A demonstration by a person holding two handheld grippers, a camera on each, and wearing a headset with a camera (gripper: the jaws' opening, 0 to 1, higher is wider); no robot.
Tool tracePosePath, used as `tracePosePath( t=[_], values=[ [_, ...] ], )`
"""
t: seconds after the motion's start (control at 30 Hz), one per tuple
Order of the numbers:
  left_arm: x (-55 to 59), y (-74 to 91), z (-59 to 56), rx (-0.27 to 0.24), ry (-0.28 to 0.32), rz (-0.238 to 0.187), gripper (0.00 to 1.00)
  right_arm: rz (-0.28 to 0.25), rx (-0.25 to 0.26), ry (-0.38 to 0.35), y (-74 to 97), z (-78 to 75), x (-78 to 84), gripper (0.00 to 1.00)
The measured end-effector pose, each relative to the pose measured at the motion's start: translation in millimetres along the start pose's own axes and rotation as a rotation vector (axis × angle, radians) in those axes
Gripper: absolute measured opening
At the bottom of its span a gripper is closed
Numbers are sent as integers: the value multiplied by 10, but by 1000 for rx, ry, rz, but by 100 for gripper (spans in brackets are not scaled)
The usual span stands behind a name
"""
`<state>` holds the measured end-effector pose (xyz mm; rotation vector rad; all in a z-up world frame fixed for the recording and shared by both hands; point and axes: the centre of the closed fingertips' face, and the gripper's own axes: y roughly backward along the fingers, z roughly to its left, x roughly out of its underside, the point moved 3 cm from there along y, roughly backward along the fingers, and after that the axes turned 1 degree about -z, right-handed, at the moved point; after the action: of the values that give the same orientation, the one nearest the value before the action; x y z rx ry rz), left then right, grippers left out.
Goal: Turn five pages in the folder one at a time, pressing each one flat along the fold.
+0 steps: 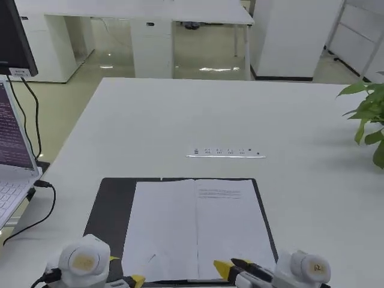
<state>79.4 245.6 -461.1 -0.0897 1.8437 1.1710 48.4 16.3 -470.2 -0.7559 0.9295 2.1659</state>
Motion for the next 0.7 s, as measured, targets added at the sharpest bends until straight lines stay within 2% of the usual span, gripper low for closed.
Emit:
tracePosePath(
  t=[0.07,0.27,0.47,0.7],
  values=[
    [-63,59,-13,2,-5,-17,44,0,9,15,53,-8,-8,38],
    [-153,194,-33,-4,-30,-39,48,25,29,82,238,-29,36,41],
    [-216,282,-16,-23,-7,-67,52,-31,33,77,422,34,-9,42],
    [-307,398,-33,-45,-18,-114,57,-36,50,127,538,66,-32,47]
  ],
)
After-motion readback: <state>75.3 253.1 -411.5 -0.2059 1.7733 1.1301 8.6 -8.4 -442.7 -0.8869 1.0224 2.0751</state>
